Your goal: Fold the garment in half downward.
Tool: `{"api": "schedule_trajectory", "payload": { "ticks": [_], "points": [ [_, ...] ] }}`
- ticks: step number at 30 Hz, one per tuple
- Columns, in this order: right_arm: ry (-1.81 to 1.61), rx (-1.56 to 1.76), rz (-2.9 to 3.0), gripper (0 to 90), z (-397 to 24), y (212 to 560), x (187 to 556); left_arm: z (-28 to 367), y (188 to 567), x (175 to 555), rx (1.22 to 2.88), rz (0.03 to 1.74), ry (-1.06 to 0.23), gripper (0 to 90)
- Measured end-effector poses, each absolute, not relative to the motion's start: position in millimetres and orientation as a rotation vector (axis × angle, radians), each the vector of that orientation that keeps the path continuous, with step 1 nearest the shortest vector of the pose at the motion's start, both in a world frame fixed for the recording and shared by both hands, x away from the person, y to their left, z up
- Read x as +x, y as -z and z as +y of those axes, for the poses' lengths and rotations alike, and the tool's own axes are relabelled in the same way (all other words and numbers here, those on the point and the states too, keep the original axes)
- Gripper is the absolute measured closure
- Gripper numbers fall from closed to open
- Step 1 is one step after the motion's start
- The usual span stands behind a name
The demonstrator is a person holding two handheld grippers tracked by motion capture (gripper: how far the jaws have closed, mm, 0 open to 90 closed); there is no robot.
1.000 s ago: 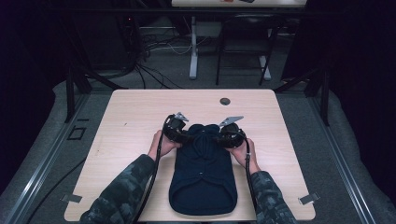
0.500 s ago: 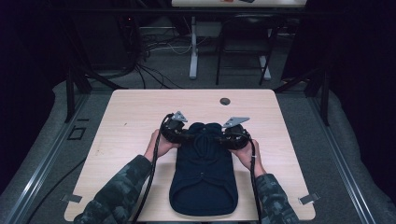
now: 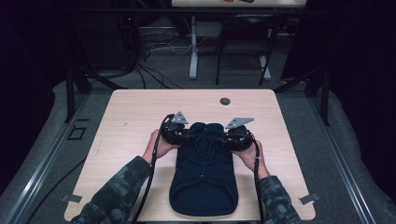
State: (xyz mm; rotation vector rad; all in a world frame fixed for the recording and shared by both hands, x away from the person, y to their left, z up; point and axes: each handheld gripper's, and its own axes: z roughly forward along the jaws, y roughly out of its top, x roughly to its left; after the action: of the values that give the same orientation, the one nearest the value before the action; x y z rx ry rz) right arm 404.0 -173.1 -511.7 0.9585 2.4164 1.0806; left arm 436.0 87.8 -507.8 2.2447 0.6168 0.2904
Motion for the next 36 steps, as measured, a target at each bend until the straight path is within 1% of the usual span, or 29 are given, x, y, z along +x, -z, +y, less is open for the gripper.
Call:
{"api": "schedule_trajectory", "payload": {
  "ticks": [9,13,15,16,20,31,36],
  "points": [
    [-1.113,0.962,2.420,60.9,-177,507,398,88,500,427,2.233,0.563,-0.324,68.6],
    [-1.126,0.971,2.421,59.5,-180,505,395,87,496,419,2.237,0.496,-0.378,68.7],
    [-1.128,0.970,2.425,59.8,-181,505,395,87,495,417,2.234,0.492,-0.374,68.7],
    [-1.133,0.977,2.412,61.7,-181,504,393,88,494,416,2.231,0.488,-0.372,68.7],
    [-1.135,0.944,2.396,64.6,-181,503,388,90,492,415,2.225,0.496,-0.347,68.6],
    [-1.142,0.877,2.399,64.3,-182,503,377,91,488,406,2.250,0.475,-0.326,68.0],
    [-1.154,0.877,2.405,62.2,-184,502,375,90,484,401,2.255,0.435,-0.368,68.8]
  ]
}}
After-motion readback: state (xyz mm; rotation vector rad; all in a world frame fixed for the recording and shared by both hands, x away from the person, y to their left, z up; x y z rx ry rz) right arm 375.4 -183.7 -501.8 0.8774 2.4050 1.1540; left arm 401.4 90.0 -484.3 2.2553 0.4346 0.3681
